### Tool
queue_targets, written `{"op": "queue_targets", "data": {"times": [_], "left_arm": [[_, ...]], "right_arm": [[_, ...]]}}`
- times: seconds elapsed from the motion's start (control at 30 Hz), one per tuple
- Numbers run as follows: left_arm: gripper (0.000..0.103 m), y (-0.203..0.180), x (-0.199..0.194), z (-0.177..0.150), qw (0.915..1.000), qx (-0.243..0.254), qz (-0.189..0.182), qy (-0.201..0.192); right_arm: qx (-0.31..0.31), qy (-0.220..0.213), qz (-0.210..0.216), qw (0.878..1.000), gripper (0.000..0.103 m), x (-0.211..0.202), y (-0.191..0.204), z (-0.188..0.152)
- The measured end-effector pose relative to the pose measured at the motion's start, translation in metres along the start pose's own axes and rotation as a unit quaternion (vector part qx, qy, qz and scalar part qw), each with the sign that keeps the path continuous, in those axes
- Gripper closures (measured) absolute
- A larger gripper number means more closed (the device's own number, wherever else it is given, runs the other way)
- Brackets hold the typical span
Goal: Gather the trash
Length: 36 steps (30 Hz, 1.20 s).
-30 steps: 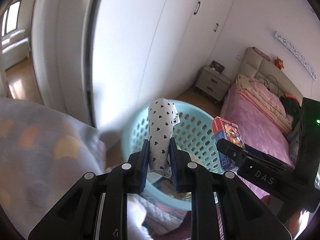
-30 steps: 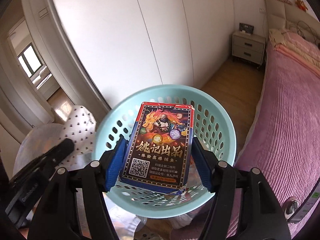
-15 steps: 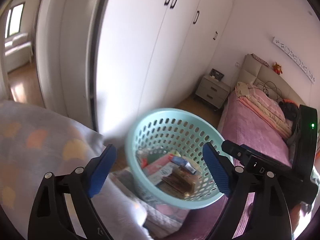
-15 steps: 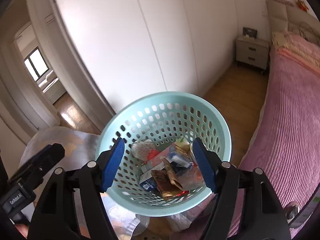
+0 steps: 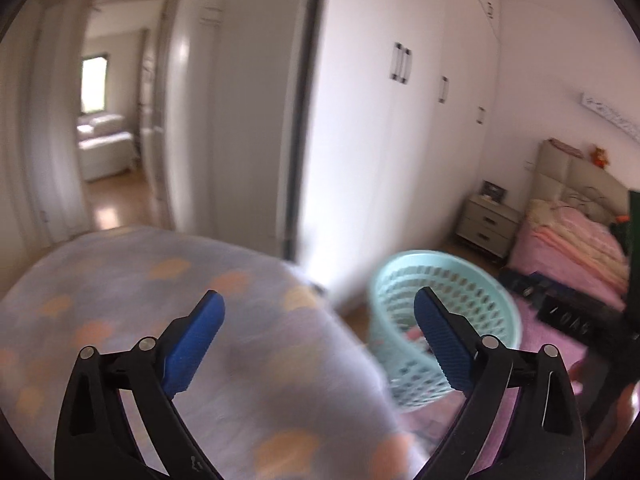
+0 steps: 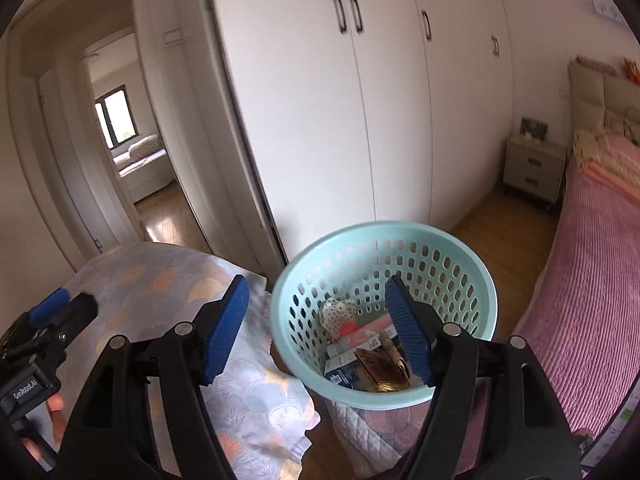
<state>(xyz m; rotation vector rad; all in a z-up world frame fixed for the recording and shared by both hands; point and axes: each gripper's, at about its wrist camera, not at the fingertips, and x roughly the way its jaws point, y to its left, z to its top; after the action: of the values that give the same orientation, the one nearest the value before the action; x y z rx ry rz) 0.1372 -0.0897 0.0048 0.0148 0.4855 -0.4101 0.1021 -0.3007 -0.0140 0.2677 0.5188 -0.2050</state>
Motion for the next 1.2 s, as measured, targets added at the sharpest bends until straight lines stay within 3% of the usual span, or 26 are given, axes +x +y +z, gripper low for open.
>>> {"op": "queue_targets", "data": {"times": [0.07, 0.27, 0.43, 0.57, 0.9, 1.2], "left_arm": [[0.009, 0.011, -0.013, -0.017, 0.9989, 0.002, 0.043, -0.018], [0.009, 0.032, -0.03, -0.046, 0.9909, 0.016, 0.116, -0.067], [0.009, 0.047, -0.041, -0.049, 0.9865, -0.011, 0.118, -0.113], [0.008, 0.044, -0.046, -0.051, 0.9839, -0.015, 0.124, -0.128], [0.007, 0.037, -0.042, -0.052, 0.983, 0.001, 0.131, -0.129], [0.007, 0.037, -0.043, -0.053, 0.9835, 0.001, 0.129, -0.127]], "right_arm": [[-0.015, -0.022, -0.007, 1.0, 0.036, -0.007, 0.007, -0.009], [-0.045, -0.071, -0.035, 0.996, 0.036, -0.024, 0.029, -0.027], [-0.061, -0.114, -0.06, 0.99, 0.036, -0.04, 0.04, -0.038], [-0.07, -0.131, -0.066, 0.987, 0.036, -0.044, 0.047, -0.039], [-0.067, -0.14, -0.063, 0.986, 0.036, -0.043, 0.054, -0.036], [-0.073, -0.12, -0.061, 0.988, 0.036, -0.033, 0.057, -0.043]]}}
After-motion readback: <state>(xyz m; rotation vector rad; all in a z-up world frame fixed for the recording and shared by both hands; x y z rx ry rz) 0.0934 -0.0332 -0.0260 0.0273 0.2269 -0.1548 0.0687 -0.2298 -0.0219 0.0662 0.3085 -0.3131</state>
